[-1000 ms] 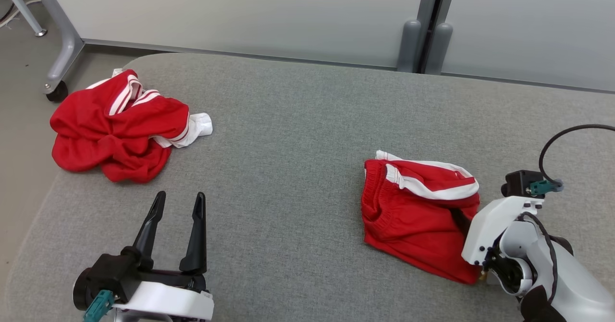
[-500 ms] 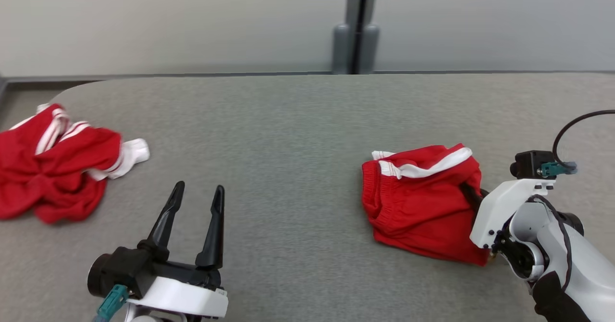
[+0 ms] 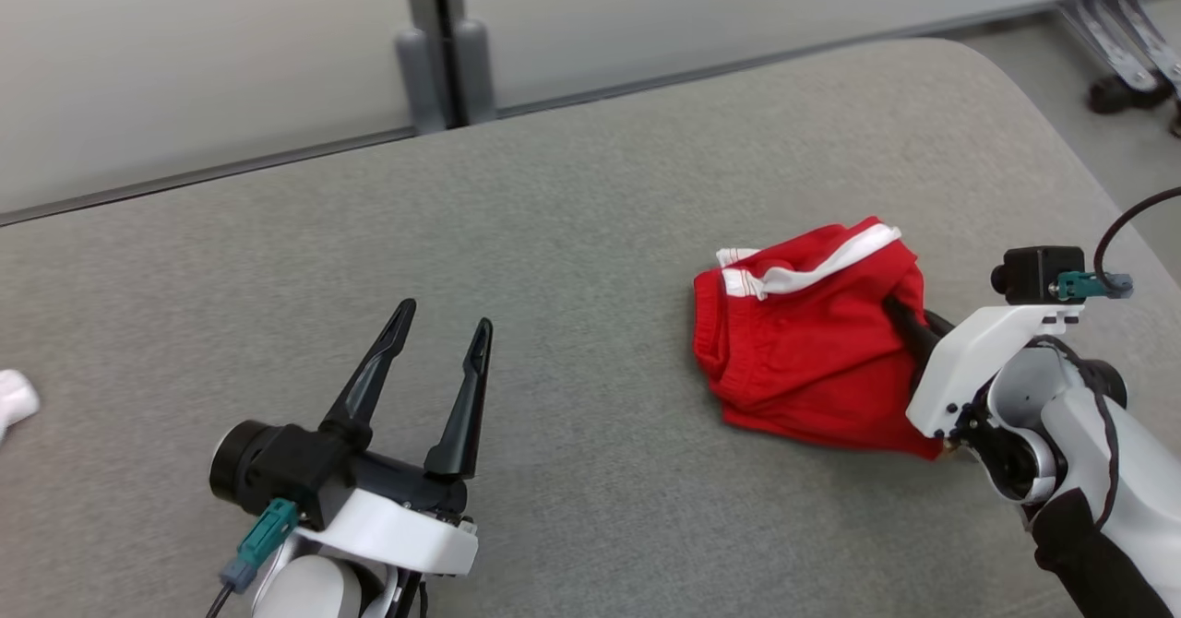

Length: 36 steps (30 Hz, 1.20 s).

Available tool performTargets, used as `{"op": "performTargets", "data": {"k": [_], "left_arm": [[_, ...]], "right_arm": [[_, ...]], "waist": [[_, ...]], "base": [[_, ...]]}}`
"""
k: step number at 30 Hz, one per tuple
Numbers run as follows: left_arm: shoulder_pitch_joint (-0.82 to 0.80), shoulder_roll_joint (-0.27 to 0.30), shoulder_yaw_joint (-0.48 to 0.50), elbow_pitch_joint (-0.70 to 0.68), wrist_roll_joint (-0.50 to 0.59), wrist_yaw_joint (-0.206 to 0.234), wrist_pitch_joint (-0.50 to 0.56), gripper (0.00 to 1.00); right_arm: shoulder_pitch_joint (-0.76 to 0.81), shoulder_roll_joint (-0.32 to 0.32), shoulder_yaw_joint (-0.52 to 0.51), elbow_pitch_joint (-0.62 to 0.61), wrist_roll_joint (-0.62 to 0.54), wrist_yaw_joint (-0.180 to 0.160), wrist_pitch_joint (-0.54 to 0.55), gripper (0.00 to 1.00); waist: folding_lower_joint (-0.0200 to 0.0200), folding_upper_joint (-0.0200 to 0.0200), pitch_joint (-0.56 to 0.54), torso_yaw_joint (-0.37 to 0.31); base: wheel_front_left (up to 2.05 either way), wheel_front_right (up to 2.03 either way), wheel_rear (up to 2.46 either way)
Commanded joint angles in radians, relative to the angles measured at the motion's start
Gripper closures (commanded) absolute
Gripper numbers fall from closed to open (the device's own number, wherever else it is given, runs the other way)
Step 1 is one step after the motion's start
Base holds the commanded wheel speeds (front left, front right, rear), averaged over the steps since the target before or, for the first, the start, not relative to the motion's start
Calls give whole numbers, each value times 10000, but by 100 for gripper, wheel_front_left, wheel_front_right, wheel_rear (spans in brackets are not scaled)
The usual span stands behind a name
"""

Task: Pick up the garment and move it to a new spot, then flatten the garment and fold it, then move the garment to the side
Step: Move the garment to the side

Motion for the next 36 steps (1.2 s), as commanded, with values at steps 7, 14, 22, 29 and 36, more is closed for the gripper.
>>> {"op": "performTargets", "data": {"k": [7, 14, 22, 29, 36], "left_arm": [[-721, 391, -443, 190, 162, -59, 9, 0], [-1424, 747, -864, 74, 238, -71, 233, 0], [-2124, 1063, -1207, -203, 314, -73, 421, 0], [-2443, 1170, -1344, -229, 274, -76, 420, 0], [-2370, 1075, -1301, 18, 88, 17, 246, 0]], "right_arm": [[-805, -419, 191, -116, 133, 20, -501, 100], [-2354, -1109, 405, 604, 36, 20, -699, 100], [-4139, -2011, 799, 2279, -728, 14, -669, 100], [-5213, -2115, 999, 3896, -1563, 12, -959, 85], [-5433, -1756, 1078, 4678, -1831, 12, -1739, 0]], "waist": [[0, 0, 1181, -990], [0, 0, 2298, -967], [0, 0, 3470, -647], [0, 0, 3903, -456], [0, 0, 3380, -192]], "base": [[0, 0, 0], [0, 0, 0], [0, 0, 0], [0, 0, 0], [0, 0, 0]]}}
